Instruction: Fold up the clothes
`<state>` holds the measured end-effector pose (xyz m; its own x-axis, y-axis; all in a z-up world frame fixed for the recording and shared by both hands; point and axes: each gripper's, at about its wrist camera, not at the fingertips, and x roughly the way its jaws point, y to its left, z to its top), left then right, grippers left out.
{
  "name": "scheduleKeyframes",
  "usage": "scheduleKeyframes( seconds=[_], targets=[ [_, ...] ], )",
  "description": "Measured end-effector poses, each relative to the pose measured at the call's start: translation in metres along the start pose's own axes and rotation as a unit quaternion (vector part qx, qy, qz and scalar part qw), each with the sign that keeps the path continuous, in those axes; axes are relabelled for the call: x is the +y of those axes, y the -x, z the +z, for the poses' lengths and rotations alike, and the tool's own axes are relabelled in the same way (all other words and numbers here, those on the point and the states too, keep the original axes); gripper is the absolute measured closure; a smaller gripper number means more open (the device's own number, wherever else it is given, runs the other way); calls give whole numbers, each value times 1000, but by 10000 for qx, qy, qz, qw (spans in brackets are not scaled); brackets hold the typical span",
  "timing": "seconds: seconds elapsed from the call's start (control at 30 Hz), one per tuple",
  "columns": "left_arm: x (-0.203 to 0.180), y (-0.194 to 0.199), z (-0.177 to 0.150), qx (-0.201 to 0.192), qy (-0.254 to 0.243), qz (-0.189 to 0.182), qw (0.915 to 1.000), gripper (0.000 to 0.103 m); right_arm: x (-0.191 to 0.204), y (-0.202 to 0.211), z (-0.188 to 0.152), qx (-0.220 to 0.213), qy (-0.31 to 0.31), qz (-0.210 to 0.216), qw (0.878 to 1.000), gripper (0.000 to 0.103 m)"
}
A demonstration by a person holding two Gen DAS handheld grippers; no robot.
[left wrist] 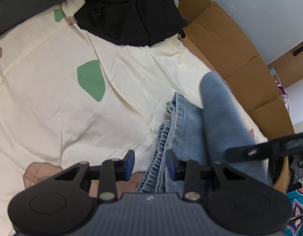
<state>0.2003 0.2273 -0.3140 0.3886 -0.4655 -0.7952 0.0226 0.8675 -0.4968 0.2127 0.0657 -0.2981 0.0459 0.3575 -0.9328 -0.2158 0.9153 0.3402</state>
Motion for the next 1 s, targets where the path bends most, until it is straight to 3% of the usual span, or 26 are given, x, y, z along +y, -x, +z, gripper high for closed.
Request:
scheduleKeyframes(
  seconds=[0.23, 0.37, 0.5, 0.63, 0.73, 0.87, 1.0],
  targets=[
    [-3, -2, 7, 45, 1, -109, 9999, 66, -2, -31, -8, -116, -598, 310, 9977, 68],
    [-7, -1, 10, 66, -78, -119, 9999, 66, -7, -22, -20, -208, -862, 899, 9920, 66],
    [-13, 0, 11, 164, -181, -165, 9996, 66, -16, -4, -35, -521, -873, 1009, 9897, 66],
    [-17, 5, 6, 309, -226, -306, 9988, 64, -39, 10, -54, -913, -876, 703, 9895, 66],
    [-16, 7, -2, 479, -292, -409, 9976, 51, -64, 18, -77, -1112, -1031, 362, 9878, 66],
    [-11, 5, -13, 779, -380, -404, 9954, 50, -98, 23, -110, -1322, -1384, 207, 9813, 66],
    [-3, 0, -26, 1090, -120, -440, 9930, 51, -127, 29, -141, -1503, -1727, 29, 9734, 66]
  ],
)
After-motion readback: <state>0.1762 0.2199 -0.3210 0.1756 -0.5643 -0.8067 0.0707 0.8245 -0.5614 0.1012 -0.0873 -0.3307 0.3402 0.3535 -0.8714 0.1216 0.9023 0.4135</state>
